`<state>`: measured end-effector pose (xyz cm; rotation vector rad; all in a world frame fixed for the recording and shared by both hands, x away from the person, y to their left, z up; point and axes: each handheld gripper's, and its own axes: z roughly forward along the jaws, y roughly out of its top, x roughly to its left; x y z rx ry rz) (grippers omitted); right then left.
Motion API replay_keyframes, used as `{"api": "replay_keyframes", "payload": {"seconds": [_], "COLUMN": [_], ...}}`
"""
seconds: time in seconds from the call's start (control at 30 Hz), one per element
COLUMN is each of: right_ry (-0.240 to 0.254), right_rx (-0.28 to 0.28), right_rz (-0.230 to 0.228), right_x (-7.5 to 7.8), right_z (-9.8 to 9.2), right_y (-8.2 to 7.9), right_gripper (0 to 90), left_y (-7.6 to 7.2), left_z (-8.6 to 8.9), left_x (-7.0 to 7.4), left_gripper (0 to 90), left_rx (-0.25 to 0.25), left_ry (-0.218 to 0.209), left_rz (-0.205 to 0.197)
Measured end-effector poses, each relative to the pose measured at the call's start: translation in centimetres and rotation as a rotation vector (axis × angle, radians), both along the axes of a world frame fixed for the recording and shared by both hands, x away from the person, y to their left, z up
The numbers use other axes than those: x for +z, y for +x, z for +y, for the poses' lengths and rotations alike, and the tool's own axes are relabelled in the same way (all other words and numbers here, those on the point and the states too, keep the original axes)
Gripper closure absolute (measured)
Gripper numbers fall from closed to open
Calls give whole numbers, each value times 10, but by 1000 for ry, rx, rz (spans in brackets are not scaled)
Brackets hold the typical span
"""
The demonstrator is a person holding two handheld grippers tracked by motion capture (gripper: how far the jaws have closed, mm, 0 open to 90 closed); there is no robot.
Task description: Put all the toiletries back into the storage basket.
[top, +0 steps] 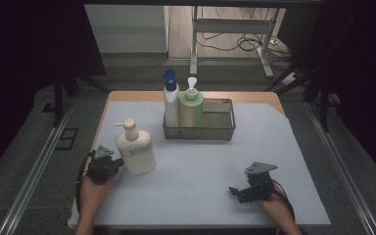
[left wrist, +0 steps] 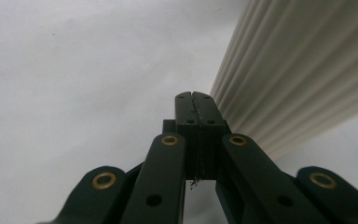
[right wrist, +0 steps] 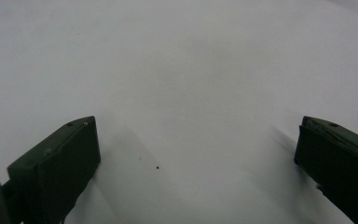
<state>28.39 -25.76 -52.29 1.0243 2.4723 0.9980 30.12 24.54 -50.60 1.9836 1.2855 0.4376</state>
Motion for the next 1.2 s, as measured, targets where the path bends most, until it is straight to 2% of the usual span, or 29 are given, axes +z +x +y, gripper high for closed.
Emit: {"api": "replay_keyframes", "payload": {"seconds": [0.3, 0.57, 1.2], "right_ry": [0, 0, 0], "right_rx": [0, 0, 0], "right_rz": [1, 1, 1], "right_x": [0, 0, 0], "right_z": [0, 0, 0], "right_y": [0, 0, 0], "right_gripper": [0, 0, 0], "left_y": [3, 3, -3], "left_z": [-2, -16, -45], "left_x": [-1, -1, 3], "left_gripper": [895, 894, 894], "left_rx": [-2, -66, -160], "left_ry": [-12, -4, 1], "left_rz": [7, 5, -2]}}
